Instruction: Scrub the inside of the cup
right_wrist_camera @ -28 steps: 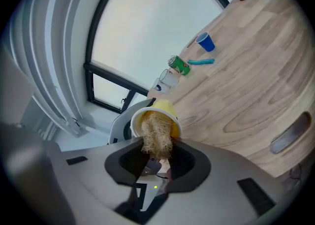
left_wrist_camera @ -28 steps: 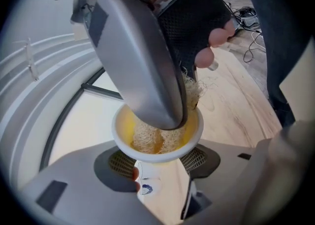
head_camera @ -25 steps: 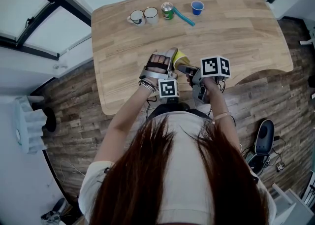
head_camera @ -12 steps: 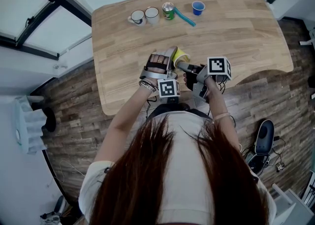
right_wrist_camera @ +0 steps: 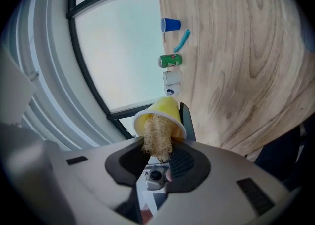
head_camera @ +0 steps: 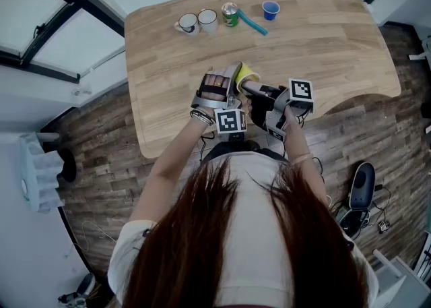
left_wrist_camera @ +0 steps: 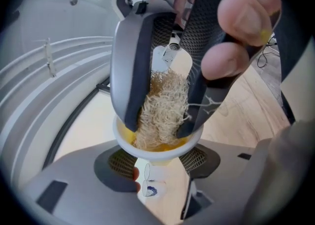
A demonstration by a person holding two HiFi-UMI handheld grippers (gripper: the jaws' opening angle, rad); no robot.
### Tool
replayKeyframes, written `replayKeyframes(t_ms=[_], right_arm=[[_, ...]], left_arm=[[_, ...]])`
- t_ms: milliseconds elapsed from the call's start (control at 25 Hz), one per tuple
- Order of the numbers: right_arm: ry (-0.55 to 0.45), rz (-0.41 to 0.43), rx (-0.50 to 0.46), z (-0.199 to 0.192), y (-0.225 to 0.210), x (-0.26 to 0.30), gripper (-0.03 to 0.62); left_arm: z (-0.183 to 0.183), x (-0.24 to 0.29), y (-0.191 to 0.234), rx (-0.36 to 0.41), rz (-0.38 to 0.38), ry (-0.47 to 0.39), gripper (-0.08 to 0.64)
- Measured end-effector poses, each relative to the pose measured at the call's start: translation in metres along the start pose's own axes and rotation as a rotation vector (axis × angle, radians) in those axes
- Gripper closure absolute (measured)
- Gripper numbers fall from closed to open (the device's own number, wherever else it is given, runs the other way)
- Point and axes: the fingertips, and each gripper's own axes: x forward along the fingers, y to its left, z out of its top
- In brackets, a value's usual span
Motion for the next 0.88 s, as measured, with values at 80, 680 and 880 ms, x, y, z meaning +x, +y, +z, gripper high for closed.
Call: replayKeyframes(t_ms=[80, 680, 880], right_arm=[[-0.007, 0.041, 0.052, 0.000, 0.001, 0.000, 0.479], [0.069, -0.186, -0.195, -0.008, -0.009, 0.011, 0.483], [0.116, -0.317, -0.405, -0.009, -0.011, 0.013, 0.486]], left_arm=[[0.001, -0.001, 0.002, -0.003, 0.009, -0.011, 0.301], [-0.005, -0.008, -0.011, 0.017, -0.063, -0.034, 0.301], [-0.006, -0.007, -0.015, 0.032, -0.100, -0.036, 0.302]])
